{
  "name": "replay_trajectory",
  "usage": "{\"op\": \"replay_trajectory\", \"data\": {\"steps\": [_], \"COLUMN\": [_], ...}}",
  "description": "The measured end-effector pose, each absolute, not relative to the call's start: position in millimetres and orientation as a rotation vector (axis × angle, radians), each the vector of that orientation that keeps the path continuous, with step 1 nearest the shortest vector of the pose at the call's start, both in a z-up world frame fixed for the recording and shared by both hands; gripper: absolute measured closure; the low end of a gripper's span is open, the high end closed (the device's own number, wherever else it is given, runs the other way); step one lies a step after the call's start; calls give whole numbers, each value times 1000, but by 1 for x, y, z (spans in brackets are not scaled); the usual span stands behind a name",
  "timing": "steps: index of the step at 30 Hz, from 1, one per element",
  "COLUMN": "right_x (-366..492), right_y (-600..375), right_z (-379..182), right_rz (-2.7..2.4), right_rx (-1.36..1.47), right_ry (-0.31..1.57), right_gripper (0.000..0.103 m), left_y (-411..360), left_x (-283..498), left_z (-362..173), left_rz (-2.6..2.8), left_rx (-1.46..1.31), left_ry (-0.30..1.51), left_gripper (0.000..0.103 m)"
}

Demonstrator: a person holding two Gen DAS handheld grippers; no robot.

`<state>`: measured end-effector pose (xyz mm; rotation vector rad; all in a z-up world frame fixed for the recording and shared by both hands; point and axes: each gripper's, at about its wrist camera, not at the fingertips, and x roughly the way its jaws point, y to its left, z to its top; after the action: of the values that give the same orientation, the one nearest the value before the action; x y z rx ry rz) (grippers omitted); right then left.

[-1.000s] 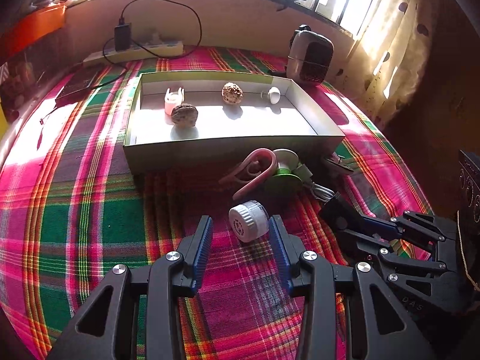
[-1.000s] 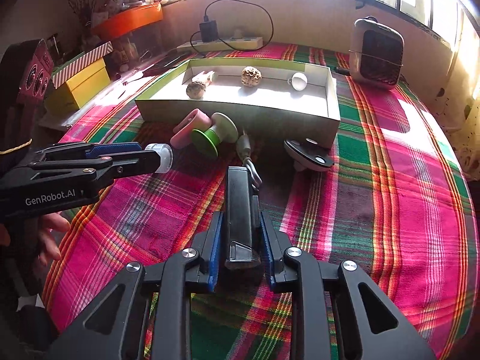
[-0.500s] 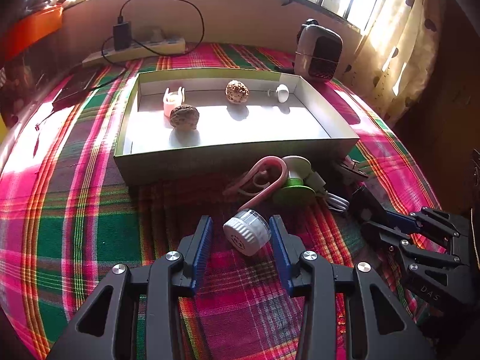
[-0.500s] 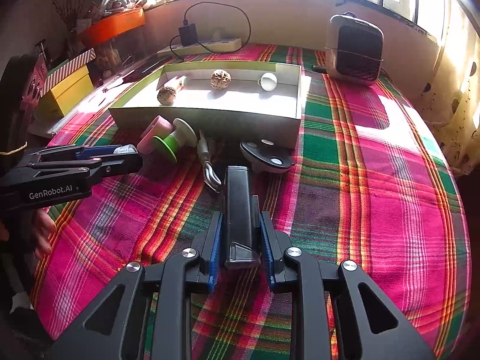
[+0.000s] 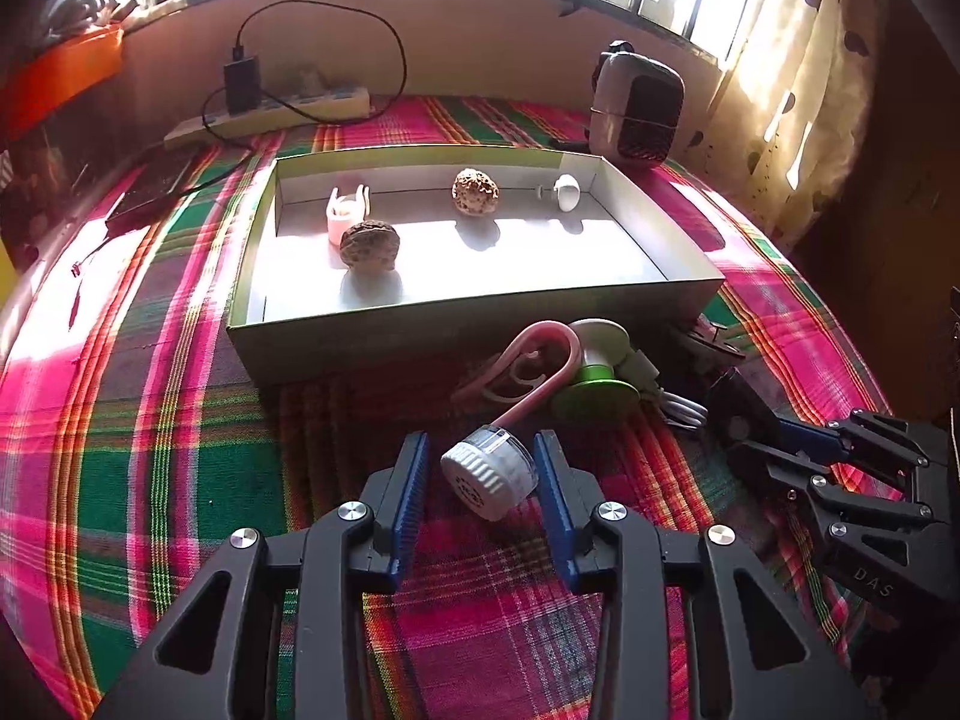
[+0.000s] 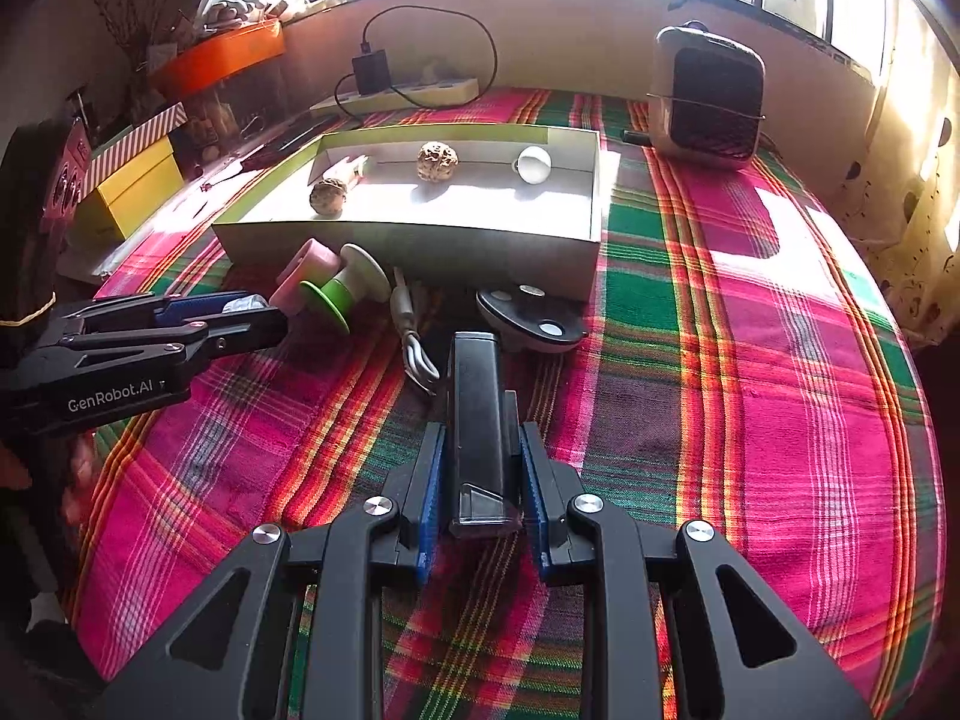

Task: Organize objects
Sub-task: 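Close the left tool on the white-capped container while the right tool holds the black item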

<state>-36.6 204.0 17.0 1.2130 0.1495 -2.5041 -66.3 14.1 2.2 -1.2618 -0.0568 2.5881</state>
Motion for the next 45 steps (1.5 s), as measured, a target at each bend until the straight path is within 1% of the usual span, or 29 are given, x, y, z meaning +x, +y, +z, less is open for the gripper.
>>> {"op": "replay_trajectory", "data": {"steps": [1, 3, 29, 38, 45], "right_x": [-37, -37, -37, -36, -33], "right_y": [204, 204, 205, 205, 203], "right_z": [17, 17, 17, 20, 32], "right_rz": [-2504, -2504, -2505, -2484, -2489], "right_rx": [1213, 1213, 1214, 1206, 1165], "right_ry": [150, 148, 142, 106, 104], "right_gripper": [78, 78, 78, 78, 78], "left_y": [14, 12, 9, 6, 0], "left_x": [-66, -67, -67, -64, -58], "left_z": [2, 2, 3, 4, 19], "left_rz": [2593, 2594, 2590, 2587, 2595], "left_rx": [-1261, -1261, -1252, -1262, -1217], "left_ry": [-52, -62, -79, -94, -98], "left_gripper": [75, 77, 77, 77, 77]}}
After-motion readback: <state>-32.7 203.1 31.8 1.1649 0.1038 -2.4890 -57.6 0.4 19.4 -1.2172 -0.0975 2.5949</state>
